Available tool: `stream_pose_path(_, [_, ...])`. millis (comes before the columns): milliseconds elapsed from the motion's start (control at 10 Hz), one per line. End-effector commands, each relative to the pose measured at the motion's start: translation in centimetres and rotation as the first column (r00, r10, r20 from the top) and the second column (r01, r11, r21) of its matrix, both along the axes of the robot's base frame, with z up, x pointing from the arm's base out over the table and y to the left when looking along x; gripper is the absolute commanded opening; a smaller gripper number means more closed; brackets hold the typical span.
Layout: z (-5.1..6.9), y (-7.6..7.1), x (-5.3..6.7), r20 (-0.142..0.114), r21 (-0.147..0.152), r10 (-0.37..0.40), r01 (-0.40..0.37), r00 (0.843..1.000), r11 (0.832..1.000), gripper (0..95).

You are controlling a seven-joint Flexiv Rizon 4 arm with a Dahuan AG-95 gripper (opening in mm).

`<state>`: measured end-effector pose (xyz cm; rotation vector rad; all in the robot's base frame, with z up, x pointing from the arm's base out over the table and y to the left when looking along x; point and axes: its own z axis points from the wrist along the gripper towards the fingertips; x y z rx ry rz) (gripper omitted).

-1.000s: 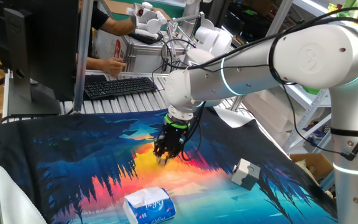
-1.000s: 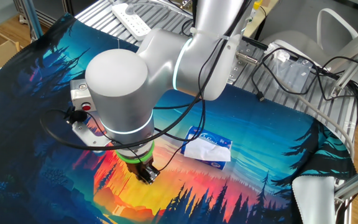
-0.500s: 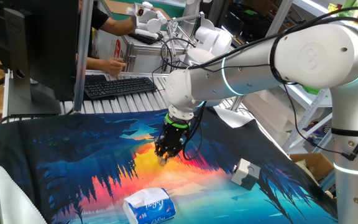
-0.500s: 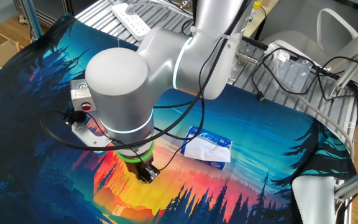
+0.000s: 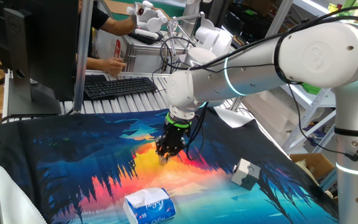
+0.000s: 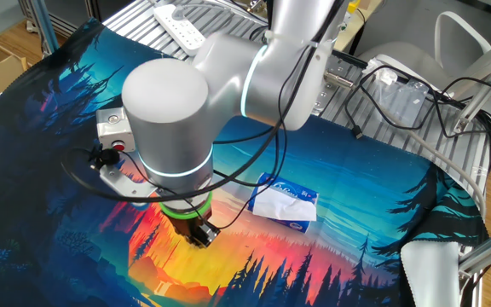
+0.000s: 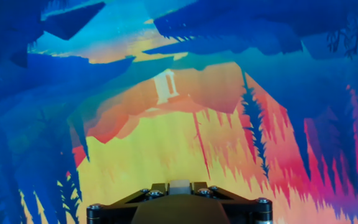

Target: Pick up one small block

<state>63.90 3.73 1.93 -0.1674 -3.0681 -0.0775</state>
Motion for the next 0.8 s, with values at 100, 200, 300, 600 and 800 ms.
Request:
stream_pose_path(100, [0.6, 0.0, 0.5, -0.004, -0.017, 0.057, -0.057, 0.998, 0.998, 0.0])
stream_pose_path(200, [1.0, 0.1, 0.7, -0.008, -0.042, 0.111, -0.111, 0.994, 0.993, 0.0])
stream_pose_path(300, [1.4, 0.2, 0.8, -0.012, -0.055, 0.14, -0.141, 0.99, 0.988, 0.0])
stream_pose_path(600, [2.3, 0.2, 0.6, -0.024, -0.063, 0.188, -0.189, 0.982, 0.98, 0.0])
stream_pose_path(800, [2.3, 0.2, 0.6, -0.024, -0.063, 0.188, -0.189, 0.982, 0.98, 0.0])
